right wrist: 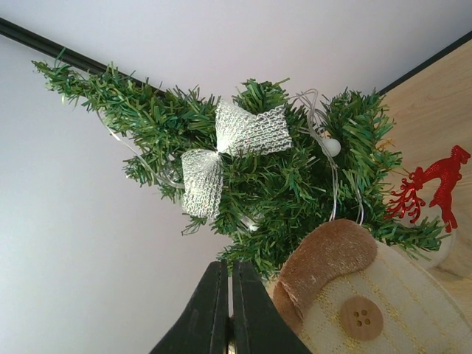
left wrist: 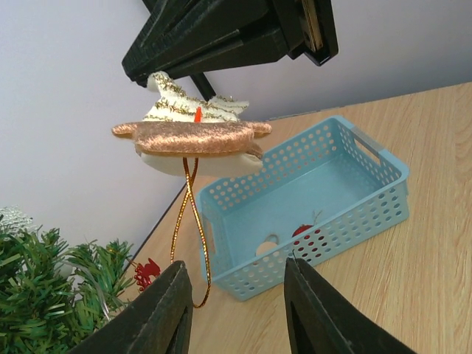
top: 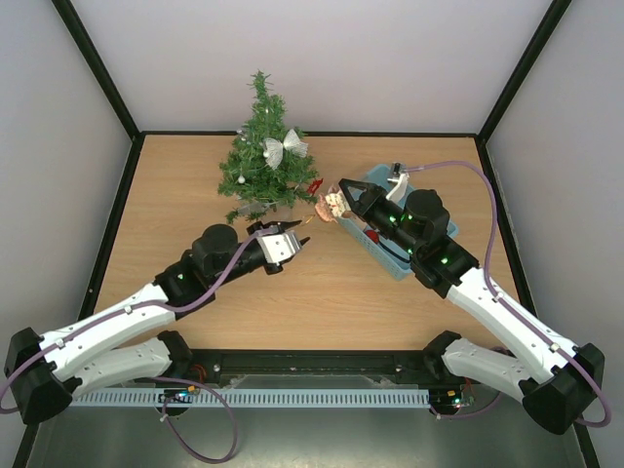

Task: Decorate the small christmas tree
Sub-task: Hang the decoration item on the Christmas tree.

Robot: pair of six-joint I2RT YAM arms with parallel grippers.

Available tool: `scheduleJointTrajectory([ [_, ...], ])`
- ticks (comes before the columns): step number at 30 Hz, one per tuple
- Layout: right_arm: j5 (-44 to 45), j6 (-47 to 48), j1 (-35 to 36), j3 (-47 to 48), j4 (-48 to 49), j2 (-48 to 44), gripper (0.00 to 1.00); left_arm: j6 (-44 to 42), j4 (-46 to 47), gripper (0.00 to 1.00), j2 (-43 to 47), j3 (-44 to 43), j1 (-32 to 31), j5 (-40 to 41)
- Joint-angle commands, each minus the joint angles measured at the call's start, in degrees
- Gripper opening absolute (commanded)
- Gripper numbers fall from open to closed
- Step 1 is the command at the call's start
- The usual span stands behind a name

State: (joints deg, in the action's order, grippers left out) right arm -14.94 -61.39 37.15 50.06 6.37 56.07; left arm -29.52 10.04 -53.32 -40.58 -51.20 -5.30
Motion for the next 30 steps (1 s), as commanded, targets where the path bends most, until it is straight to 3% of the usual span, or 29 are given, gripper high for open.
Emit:
scheduleJointTrajectory([
  [1, -0.7, -0.7, 0.3, 0.0, 2.3, -1.1, 0.02, -1.5, 2.8, 0.36, -0.7, -2.6, -0.3, 0.8],
  [14, -0.8, -0.7, 0.3, -0.2, 2.1, -1.2, 0.02, -3.0, 3.1, 0.27, -2.0, -3.3, 0.2, 2.1],
  [19, -0.8, 0.0, 0.3, -0.7, 1.8, -1.3, 0.02, -2.8, 1.2, 0.04, -1.2, -3.7, 0.7, 1.0],
  [22, -1.3, 1.7, 0.3, -1.0, 0.2, -1.5, 0.02, -1.2, -2.0, 0.02, -0.4, -4.6, 1.0, -0.3],
  [25, -3.3, 6.7, 0.3, -1.5, -2.3, -1.9, 0.11, 1.1, -6.1, 0.02, 0.0, -5.7, 2.5, -4.4],
  [30, -6.4, 23.2, 0.3, -0.8, -9.2, -3.9, 0.31, 2.7, -14.3, 0.02, 0.4, -7.8, 5.9, -12.2],
])
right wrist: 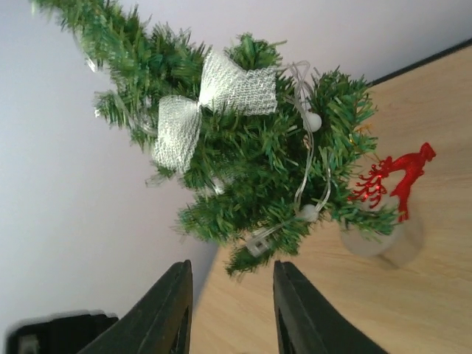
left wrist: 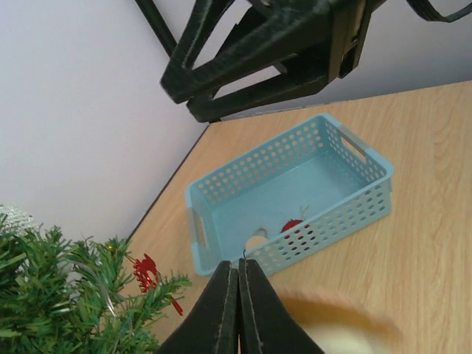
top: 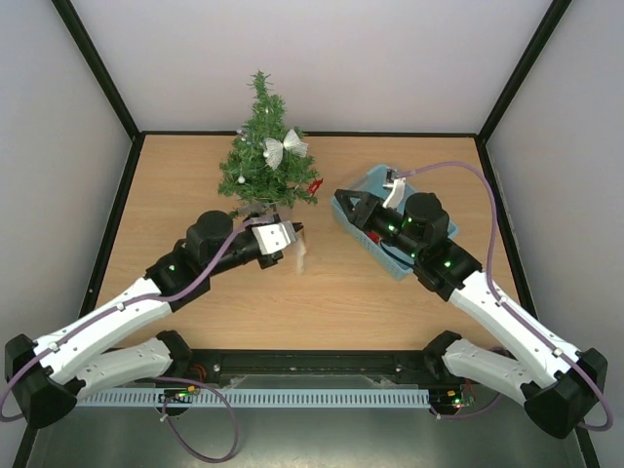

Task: Decorate the small christmas tree
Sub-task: Hang the decoration item on the Christmas tree.

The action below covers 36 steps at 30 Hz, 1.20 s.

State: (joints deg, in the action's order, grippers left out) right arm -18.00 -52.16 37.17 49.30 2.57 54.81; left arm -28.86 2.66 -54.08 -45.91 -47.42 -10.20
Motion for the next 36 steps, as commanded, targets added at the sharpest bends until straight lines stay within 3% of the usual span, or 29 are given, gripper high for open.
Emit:
scheduleJointTrajectory([
  [1, -4.4, 17.3, 0.3, -0.2, -5.9, -3.5, 0.33, 2.1, -9.0, 0.02, 1.2, -2.9, 2.7, -9.1],
  [6, -14.8, 29.8, 0.3, -2.4, -3.3, -6.5, 0.34, 0.9, -16.8, 0.02, 1.4, -5.7, 4.7, -16.1],
  [13, -29.8, 35.7, 0.6, -4.8, 1.6, -4.9, 0.26, 0.2, -23.9, 0.02, 1.8, -9.4, 4.7, -19.9],
  [24, -26.4, 49.9, 11.1, -5.2, 1.5, -2.1, 0.26, -0.8, -32.4, 0.02, 0.2, -14.5, 4.7, -25.3],
  [32, -19.1, 53.3, 14.5, -4.3, 1.1, 0.3, 0.31, 0.0, -34.4, 0.02, -1.3, -16.8, 4.8, -26.1],
  [36, -18.5, 53.1, 14.5, -5.1, 3.4, 0.2, 0.26, 0.7, -35.0, 0.02, -1.8, -17.6, 4.8, -25.8],
])
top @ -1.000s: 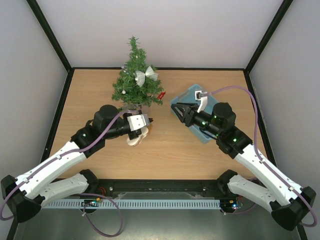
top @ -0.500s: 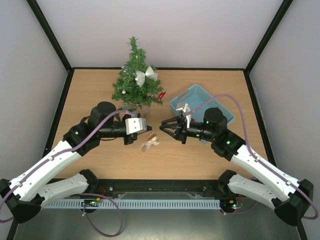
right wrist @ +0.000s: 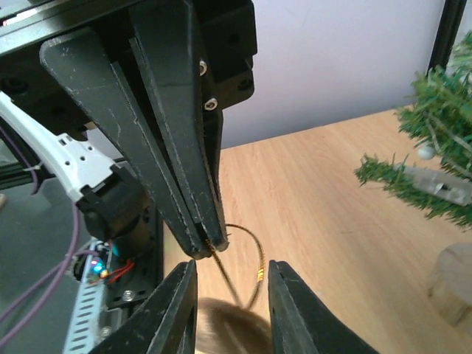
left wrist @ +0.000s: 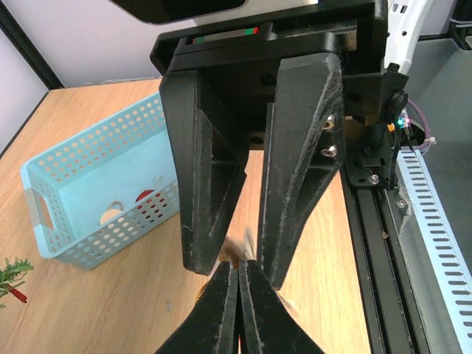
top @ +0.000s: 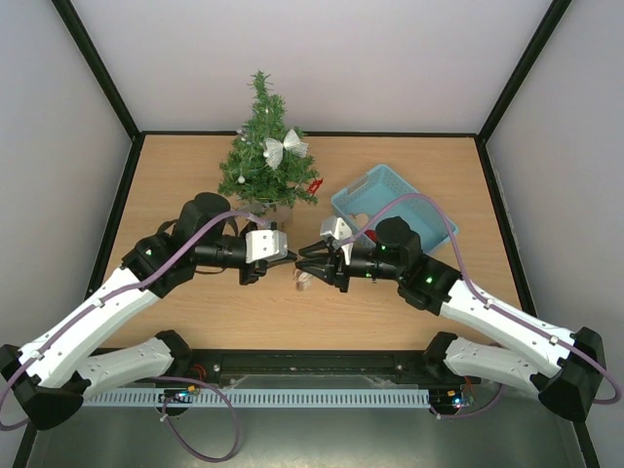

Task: Decorate the small christmas tree
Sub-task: Hang the decoration item on the Christmas tree.

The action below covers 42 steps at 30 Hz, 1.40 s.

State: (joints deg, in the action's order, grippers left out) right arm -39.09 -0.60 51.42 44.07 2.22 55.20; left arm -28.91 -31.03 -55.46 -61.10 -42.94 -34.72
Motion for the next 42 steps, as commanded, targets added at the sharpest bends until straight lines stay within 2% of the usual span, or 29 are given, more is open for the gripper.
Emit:
scheduleJointTrajectory([
  [1, 2.6, 1.5, 0.3, 0.0, 4.1, 0.0, 0.24, 0.8, -1.4, 0.02, -0.5, -2.5, 0.3, -1.3],
  [9, 2.4, 0.1, 0.4, -0.9, 6.5, 0.9, 0.15, 2.3, -1.6, 0.02, -1.4, -3.6, 0.3, -0.7],
  [16, 2.2, -0.1, 0.6, -1.8, 7.1, 0.1, 0.24, 3.4, -1.4, 0.02, -1.9, -4.6, 0.2, 0.7],
  [20, 2.8, 0.1, 0.9, -2.0, 7.3, 0.4, 0.24, 4.0, -1.2, 0.02, -2.1, -5.1, 0.3, 0.8],
  [24, 4.2, 0.1, 1.1, -1.8, 7.8, 1.2, 0.17, 4.6, -1.0, 0.02, -2.4, -5.5, 0.3, 0.6],
  [28, 5.1, 0.6, 1.3, -1.9, 7.8, 1.5, 0.04, 4.6, -1.0, 0.02, -2.5, -5.7, 0.3, 0.9],
  [39, 7.5, 0.0, 1.3, -2.5, 5.1, 0.3, 0.02, 1.3, -0.4, 0.02, -1.8, -5.0, 0.3, 1.7],
  [40, 8.8, -0.5, 1.4, -2.6, 4.9, 0.1, 0.02, 2.0, 0.2, 0.04, -1.6, -5.0, 0.3, 2.6],
  [42, 12.1, -2.3, 1.3, -2.6, 4.7, -0.1, 0.02, 4.5, 3.0, 0.18, -0.9, -4.5, 0.4, 5.5],
])
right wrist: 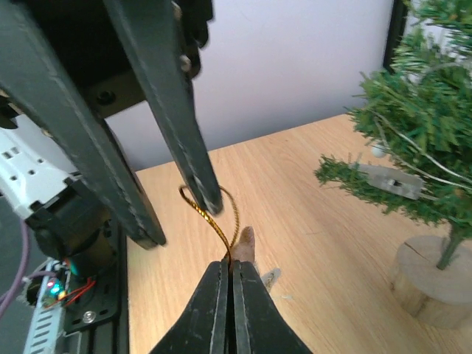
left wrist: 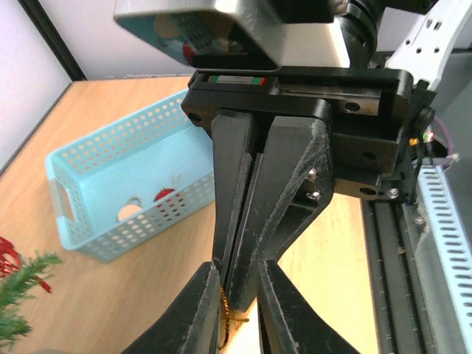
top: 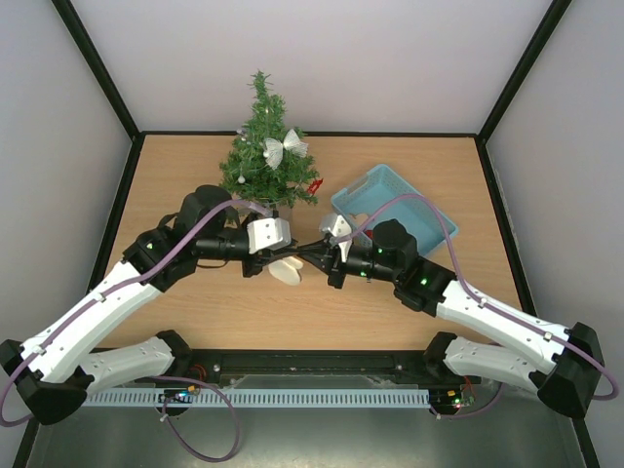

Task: Decorate the small christmas tree
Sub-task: Hang the decoration item on the Christmas tree.

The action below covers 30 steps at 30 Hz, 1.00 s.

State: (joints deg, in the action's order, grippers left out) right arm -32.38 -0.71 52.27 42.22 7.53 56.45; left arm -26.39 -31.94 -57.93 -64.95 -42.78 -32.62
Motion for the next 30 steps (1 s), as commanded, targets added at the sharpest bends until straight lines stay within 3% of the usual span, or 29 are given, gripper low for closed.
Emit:
scheduleJointTrajectory([
  [1, 7.0, -4.0, 0.5, -0.8, -0.1, -1.5, 0.02, 2.8, 5.0, 0.21, 2.2, 0.0, 0.1, 4.5],
  [2, 8.8, -6.3, 0.5, -0.7, 0.6, -1.5, 0.02, 3.7, 6.2, 0.24, 3.0, 0.8, 0.1, 5.7],
  [4, 11.3, -11.9, 0.5, -0.2, 1.8, -1.4, 0.02, 6.2, 9.6, 0.41, 5.2, 3.1, 0.1, 9.1],
  [7, 14.2, -21.6, 0.5, 0.8, 2.7, -1.2, 0.02, 8.5, 13.3, 0.58, 9.6, 6.8, 0.1, 13.7],
  [13, 21.5, -40.5, 0.5, 0.0, 6.8, -1.0, 0.02, 11.2, 19.9, 0.56, 16.0, 15.2, 0.1, 15.9],
  [17, 19.7, -45.7, 0.5, 1.6, 9.9, 1.6, 0.02, 12.3, 21.0, 0.52, 17.0, 18.0, 0.1, 17.3],
  [24, 17.9, -36.8, 0.6, 5.9, 7.4, 4.6, 0.02, 22.1, 21.9, 0.56, 16.8, 17.0, 0.1, 19.0],
  [30, -2.0, -14.8, 0.6, 9.3, 1.9, 4.1, 0.02, 21.4, 18.1, 0.57, 16.7, 13.5, 0.1, 7.0],
])
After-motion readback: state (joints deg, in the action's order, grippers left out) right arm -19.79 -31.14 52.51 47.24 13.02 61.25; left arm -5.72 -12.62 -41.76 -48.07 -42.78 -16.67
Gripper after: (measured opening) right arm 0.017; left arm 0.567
